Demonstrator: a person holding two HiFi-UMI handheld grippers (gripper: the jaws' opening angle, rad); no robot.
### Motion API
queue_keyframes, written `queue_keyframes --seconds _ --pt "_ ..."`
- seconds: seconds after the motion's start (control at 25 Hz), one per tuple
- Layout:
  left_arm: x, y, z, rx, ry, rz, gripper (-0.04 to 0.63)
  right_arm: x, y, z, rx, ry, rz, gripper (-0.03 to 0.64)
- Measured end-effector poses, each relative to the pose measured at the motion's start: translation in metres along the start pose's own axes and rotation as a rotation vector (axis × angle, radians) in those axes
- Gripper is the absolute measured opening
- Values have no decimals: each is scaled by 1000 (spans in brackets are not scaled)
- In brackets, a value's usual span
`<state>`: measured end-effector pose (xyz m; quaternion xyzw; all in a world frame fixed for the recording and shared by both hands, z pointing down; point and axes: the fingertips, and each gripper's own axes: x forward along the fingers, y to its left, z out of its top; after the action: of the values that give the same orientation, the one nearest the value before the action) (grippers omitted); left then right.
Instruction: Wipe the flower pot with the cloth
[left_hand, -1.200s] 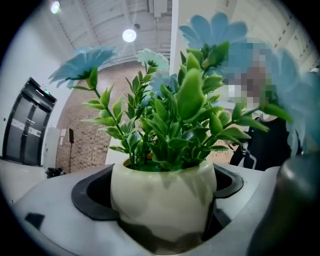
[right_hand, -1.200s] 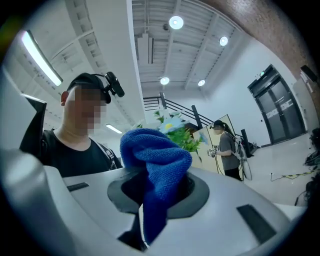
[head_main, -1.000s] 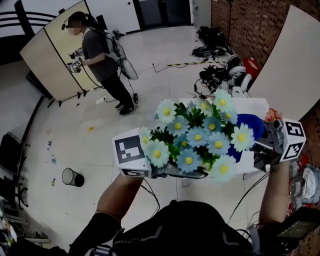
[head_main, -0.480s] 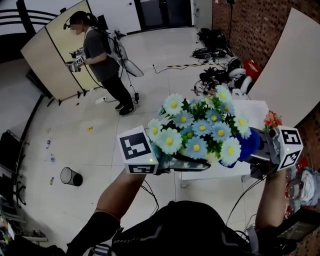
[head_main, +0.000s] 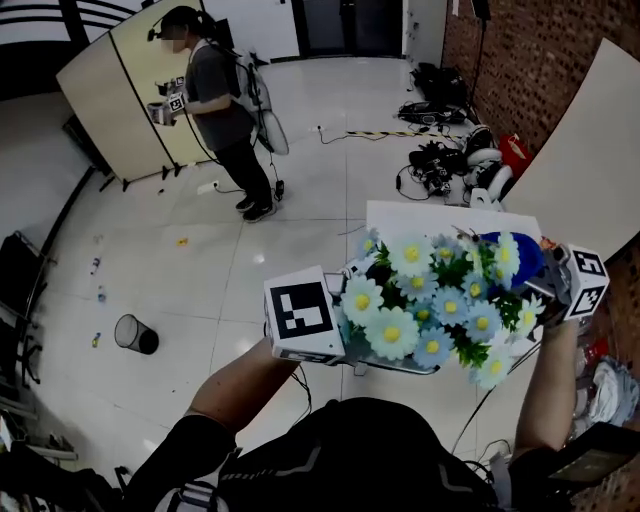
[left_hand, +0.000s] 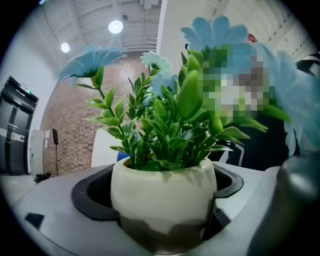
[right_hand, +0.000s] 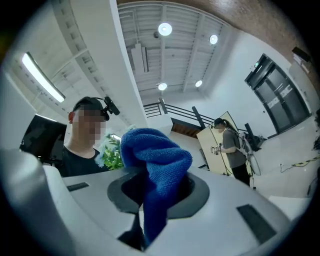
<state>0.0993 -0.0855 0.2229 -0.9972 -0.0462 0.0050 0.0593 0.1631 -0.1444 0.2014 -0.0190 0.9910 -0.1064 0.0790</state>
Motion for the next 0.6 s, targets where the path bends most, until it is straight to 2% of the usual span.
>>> queue_keyframes --seconds 0.2,0.32,0.48,0.6 --pt "-5 -3 7 -12 8 -50 557 41 -15 8 65 46 183 71" --pt "-11 -6 10 10 11 -72 557 60 -13 3 58 75 292 70" --pt "-11 -1 14 14 16 -65 557 65 -7 3 73 94 414 71" --pt "7 -2 -2 20 22 -31 557 39 -2 -15 108 102 466 69"
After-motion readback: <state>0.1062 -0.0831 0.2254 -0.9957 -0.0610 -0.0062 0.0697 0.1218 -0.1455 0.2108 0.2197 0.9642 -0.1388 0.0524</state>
